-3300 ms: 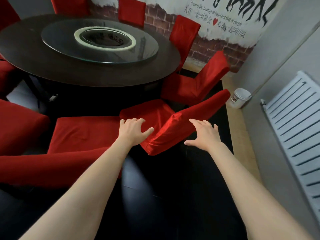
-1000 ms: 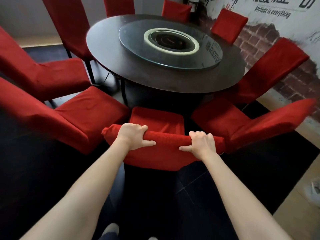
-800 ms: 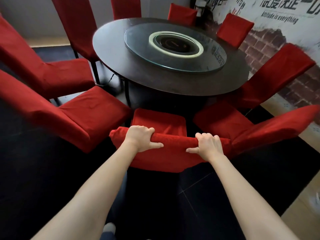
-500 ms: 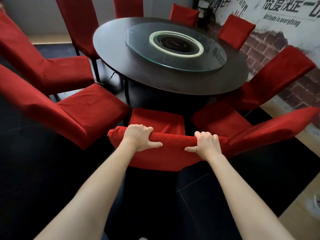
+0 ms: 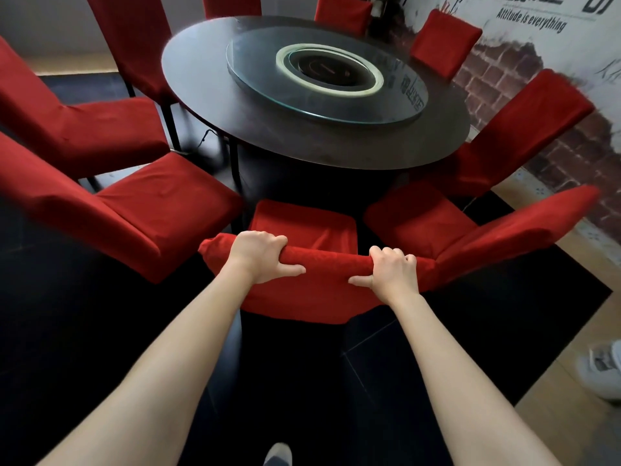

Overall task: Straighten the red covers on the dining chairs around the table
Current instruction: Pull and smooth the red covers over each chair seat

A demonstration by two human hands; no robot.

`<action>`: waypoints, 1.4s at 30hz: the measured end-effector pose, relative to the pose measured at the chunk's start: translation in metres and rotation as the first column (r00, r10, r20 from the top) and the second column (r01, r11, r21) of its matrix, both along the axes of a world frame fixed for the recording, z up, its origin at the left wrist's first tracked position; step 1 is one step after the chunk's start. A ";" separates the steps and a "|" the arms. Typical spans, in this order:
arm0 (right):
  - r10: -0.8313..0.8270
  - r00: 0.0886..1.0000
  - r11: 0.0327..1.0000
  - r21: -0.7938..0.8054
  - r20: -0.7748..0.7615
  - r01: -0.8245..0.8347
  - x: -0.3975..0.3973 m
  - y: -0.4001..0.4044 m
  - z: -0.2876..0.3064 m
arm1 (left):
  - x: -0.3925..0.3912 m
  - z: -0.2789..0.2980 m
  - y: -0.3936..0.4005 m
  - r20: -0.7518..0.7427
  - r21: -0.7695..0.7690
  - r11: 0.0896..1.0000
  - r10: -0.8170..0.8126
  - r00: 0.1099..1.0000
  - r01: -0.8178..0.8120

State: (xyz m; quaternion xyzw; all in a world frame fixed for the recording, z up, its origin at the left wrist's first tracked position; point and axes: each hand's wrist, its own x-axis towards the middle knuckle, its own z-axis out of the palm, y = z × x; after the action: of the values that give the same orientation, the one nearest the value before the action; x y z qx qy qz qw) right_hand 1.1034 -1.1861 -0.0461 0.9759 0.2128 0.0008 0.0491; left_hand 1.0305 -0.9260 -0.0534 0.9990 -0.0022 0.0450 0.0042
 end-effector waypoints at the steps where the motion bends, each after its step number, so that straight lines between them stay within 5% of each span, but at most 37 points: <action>1: -0.006 1.000 1.000 -0.012 -0.005 0.005 0.002 0.000 0.001 | 0.001 0.001 -0.001 -0.002 -0.006 1.000 0.000 1.000 0.000; 32: 0.135 0.990 0.991 -0.003 -0.038 -0.135 0.099 -0.085 -0.004 | 0.051 -0.006 -0.103 0.017 -0.047 0.978 0.204 0.979 -0.203; 42: 0.101 0.991 0.994 0.061 -0.093 -0.096 0.077 -0.083 0.000 | 0.039 -0.005 -0.100 0.001 -0.028 0.979 0.202 0.979 -0.202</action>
State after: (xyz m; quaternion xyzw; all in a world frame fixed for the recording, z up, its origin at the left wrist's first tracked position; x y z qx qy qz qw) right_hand 1.1807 -1.2687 -0.0457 0.9641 0.2626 -0.0375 0.0110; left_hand 1.0700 -1.0256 -0.0584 0.9938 0.1001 0.0470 0.0136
